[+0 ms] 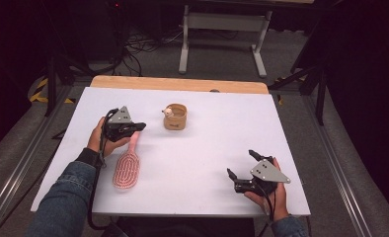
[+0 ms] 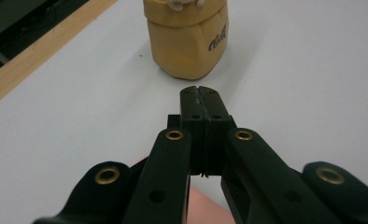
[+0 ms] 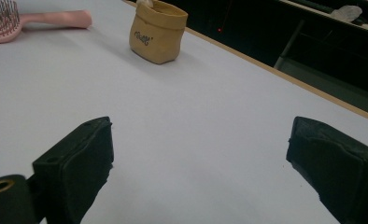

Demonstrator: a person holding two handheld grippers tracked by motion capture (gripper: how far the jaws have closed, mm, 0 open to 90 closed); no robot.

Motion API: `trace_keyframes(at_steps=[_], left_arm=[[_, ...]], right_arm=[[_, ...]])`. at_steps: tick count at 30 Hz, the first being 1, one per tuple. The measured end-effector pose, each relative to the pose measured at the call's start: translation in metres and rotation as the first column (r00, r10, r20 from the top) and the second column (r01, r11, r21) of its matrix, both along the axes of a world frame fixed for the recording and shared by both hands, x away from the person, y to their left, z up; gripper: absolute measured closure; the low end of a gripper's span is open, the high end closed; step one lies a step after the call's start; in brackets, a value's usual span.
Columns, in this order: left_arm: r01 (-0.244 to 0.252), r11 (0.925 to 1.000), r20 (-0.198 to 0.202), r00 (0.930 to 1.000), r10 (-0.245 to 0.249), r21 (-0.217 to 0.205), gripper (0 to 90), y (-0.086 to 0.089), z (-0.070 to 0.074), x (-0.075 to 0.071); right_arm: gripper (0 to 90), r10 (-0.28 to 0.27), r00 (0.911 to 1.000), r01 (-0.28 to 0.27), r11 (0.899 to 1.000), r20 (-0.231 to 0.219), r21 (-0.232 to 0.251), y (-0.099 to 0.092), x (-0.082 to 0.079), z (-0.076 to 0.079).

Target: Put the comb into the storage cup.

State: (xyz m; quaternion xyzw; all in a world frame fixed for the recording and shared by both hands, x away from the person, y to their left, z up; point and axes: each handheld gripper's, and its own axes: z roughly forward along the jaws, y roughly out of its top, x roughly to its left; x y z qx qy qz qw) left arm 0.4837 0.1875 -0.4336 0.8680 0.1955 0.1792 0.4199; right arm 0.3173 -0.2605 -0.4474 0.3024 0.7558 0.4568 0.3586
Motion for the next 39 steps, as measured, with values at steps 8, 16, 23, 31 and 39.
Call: trace_keyframes(at_steps=[8,16,23,31,39], left_arm=[[-0.005,0.9979,-0.045,0.9989,0.008,0.064,90.0,-0.01,-0.009,0.011],[-0.046,0.9823,-0.073,0.9956,0.06,0.181,90.0,-0.009,-0.021,0.019],[-0.103,0.9658,-0.085,0.9884,0.126,0.238,90.0,-0.003,-0.031,0.024],[-0.206,0.9569,-0.08,0.9708,0.226,0.205,90.0,0.03,-0.035,0.022],[-0.265,0.9495,-0.052,0.9594,0.277,0.168,89.9,0.062,-0.04,0.005]], right_arm=[[8.2,0.005,1.0,-0.005,1.0,-0.007,-0.006,0.0,0.001,-0.001],[8.2,0.014,0.9995,-0.015,1.0,-0.026,-0.012,0.002,0.001,-0.003],[8.4,0.011,0.9989,-0.012,0.999,-0.046,-0.032,0.005,0.002,-0.003],[9.1,0.03,0.9966,-0.035,0.997,-0.077,-0.067,0.011,0.002,-0.006],[9.2,0.051,0.9933,-0.063,0.991,-0.103,-0.118,0.019,0.001,-0.011]])
